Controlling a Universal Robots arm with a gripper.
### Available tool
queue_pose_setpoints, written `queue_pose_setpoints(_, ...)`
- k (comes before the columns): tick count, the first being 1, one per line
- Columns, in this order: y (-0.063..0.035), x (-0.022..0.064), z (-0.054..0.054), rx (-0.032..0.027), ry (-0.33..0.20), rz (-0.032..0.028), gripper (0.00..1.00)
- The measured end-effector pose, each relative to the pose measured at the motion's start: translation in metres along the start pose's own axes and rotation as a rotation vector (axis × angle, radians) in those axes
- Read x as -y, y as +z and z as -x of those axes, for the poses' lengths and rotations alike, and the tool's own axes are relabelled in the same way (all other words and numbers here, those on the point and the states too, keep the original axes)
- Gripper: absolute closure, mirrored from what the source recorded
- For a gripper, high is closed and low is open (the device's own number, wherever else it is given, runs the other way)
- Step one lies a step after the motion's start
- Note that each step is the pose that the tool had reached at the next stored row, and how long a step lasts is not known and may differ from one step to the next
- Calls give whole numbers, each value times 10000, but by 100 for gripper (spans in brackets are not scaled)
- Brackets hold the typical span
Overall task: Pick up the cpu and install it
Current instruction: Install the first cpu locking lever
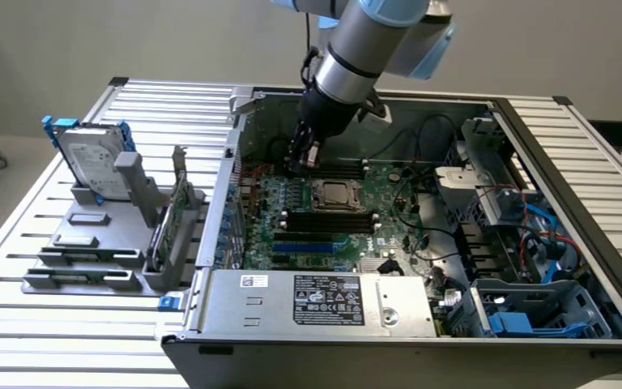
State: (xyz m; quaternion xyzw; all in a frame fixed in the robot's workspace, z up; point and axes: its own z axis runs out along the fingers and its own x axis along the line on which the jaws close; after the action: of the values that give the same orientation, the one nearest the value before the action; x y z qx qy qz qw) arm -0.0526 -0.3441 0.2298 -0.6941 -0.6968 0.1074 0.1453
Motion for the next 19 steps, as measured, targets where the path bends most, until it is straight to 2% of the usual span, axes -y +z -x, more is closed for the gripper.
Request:
queue_pose_setpoints(4, -25, 85, -3, -167, 80, 13, 89)
queue_pose_setpoints(9, -33, 97, -3, -394, 474, 47, 89)
queue_pose_setpoints(19, -33, 97, -3, -951, 1721, 133, 89)
